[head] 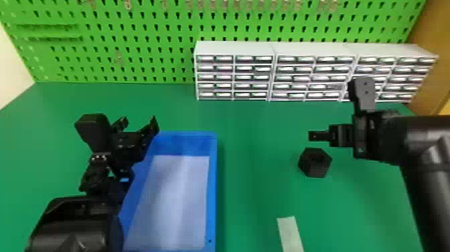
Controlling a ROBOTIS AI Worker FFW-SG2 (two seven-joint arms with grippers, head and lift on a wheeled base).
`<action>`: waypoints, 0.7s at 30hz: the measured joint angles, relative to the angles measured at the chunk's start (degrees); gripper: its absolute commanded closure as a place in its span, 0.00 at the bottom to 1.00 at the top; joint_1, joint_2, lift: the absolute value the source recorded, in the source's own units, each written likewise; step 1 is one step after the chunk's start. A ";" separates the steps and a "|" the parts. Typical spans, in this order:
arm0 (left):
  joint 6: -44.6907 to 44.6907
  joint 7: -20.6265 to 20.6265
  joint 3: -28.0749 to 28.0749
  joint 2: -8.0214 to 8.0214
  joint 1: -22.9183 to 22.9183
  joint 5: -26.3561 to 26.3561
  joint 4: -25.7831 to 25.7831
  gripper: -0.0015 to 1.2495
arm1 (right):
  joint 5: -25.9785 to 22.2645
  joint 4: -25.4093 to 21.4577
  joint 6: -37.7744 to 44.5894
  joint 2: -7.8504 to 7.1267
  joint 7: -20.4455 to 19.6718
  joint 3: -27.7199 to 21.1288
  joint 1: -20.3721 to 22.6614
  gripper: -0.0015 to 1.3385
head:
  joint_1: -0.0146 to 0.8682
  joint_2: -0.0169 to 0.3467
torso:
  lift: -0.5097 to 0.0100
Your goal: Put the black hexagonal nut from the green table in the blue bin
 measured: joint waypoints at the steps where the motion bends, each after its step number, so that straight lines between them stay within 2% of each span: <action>1: 0.00 0.00 0.00 0.00 0.00 0.00 0.00 0.36 | -0.19 0.63 0.01 -0.07 0.03 0.22 -0.18 0.06 | 0.79 0.19 | 0.79; 15: 0.00 0.00 -0.02 0.00 -0.09 -0.09 0.09 0.36 | -3.76 9.20 -0.04 -1.16 0.07 4.09 -2.89 0.06 | 0.79 0.19 | 0.79; 21: 0.00 0.00 -0.12 0.00 -0.09 -0.17 0.09 0.36 | -3.88 12.29 -0.05 -1.04 0.07 5.38 -4.83 0.06 | 0.79 0.19 | 0.79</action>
